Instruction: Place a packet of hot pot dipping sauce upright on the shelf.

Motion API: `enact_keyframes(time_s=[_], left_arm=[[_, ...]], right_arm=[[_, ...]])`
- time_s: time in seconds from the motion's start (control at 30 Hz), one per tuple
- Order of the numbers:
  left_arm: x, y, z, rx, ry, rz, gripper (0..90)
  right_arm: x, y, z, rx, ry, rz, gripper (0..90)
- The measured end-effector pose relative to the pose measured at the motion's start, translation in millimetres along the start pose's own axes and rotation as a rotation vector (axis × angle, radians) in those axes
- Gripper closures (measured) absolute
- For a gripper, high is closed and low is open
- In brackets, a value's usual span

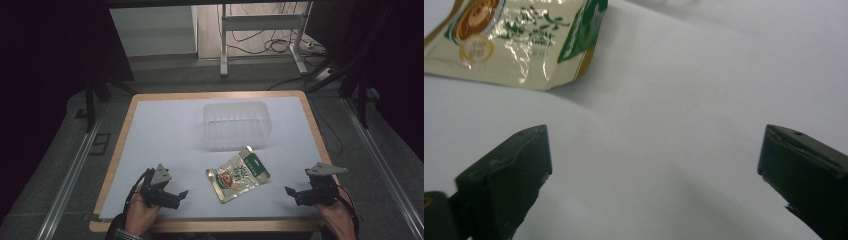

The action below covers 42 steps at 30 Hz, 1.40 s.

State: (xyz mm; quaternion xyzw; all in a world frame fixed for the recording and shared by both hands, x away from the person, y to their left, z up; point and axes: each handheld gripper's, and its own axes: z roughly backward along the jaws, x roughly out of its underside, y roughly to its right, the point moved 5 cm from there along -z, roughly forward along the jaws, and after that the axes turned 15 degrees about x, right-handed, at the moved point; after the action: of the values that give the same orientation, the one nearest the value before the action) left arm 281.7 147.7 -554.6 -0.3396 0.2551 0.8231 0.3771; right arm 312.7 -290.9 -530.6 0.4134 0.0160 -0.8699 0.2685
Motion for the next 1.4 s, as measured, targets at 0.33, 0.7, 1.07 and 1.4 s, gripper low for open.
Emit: enact_keyframes(time_s=[0.33, 0.7, 1.07, 1.4], left_arm=[[-3.3, 3.6, 0.5, 0.019, 0.03, -0.015, 0.0], [-4.5, 5.0, 1.7, 0.008, 0.037, -0.033, 0.0], [-4.3, 4.9, 1.8, 0.001, 0.031, -0.043, 0.0], [-4.5, 5.0, 1.8, -0.007, 0.028, -0.05, 0.0]], right_arm=[[1.7, 5.2, 0.0, -0.025, -0.003, -0.046, 0.0], [-0.8, 2.7, 0.9, -0.031, -0.017, -0.049, 0.0], [-2.7, -2.3, -1.2, -0.026, -0.009, -0.021, 0.0], [-8.3, -4.5, -2.2, -0.031, 0.015, -0.014, 0.0]])
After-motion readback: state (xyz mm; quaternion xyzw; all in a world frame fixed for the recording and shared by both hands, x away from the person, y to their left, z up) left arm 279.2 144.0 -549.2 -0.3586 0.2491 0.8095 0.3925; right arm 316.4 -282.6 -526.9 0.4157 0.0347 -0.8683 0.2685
